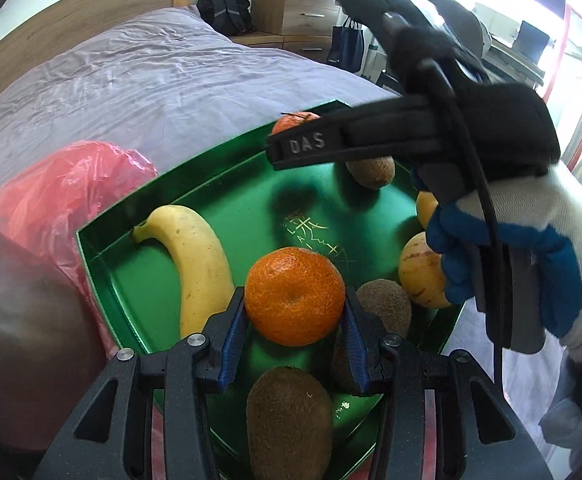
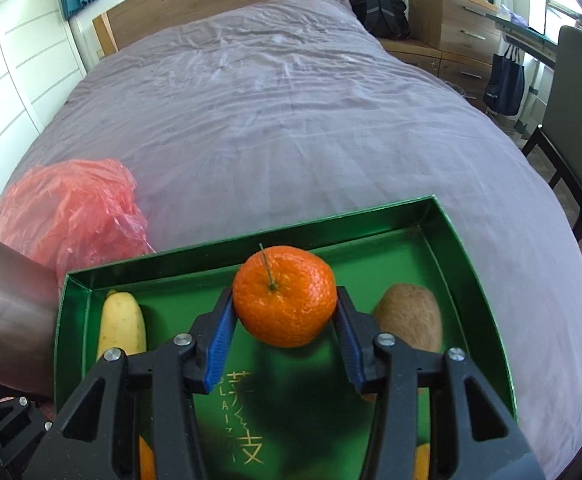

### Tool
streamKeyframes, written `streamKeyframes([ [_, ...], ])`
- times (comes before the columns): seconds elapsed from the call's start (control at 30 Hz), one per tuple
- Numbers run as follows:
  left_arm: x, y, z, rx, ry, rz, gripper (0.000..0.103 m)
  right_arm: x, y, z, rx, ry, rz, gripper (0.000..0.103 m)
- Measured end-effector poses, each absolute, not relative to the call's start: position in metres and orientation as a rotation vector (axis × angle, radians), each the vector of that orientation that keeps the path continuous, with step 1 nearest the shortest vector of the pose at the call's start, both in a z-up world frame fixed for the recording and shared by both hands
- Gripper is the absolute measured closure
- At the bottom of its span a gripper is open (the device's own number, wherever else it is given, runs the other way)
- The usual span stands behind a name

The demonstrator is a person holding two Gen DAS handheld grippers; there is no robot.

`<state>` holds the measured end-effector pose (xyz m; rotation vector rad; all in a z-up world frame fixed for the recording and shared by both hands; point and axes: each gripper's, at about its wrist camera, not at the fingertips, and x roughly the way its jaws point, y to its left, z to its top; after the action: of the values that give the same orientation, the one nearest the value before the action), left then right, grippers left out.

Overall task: Organize fruits
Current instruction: 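Open the right tool to drop its tangerine while the left tool releases its tangerine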

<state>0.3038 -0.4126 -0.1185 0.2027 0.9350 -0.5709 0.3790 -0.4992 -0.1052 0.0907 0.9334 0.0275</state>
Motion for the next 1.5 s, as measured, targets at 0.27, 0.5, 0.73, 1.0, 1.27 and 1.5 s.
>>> streamKeyframes([
  [0.27, 0.3, -0.415, -0.13, 0.23, 0.944, -0.58, 0.063, 0.392, -0.489, -0.114, 0.042, 1.001, 0.043, 0.08],
  [0.5, 0.298, -0.418, -0.129, 0.237, 0.957, -0.584, 0.063, 0.394, -0.487, -0.122, 0.033, 1.046, 0.043, 0.079],
  [0.73, 0.298, -0.423, -0.127, 0.239, 0.973, -0.575, 0.063, 0.392, -0.486, -0.124, 0.024, 1.057, 0.034, 0.077],
  [1.0, 0.298, -0.418, -0.113, 0.239, 0.955, -0.562, 0.053, 0.384, -0.482, -0.123, 0.006, 1.059, 0.029, 0.034],
  [1.27, 0.282, -0.405, -0.087, 0.225, 0.935, -0.56, 0.049, 0.359, -0.476, -0.099, 0.008, 1.017, 0.025, 0.028],
  [1.5, 0.254, -0.388, -0.063, 0.194, 0.92, -0.574, 0.048, 0.322, -0.471, -0.073, 0.022, 0.987, 0.004, 0.025],
])
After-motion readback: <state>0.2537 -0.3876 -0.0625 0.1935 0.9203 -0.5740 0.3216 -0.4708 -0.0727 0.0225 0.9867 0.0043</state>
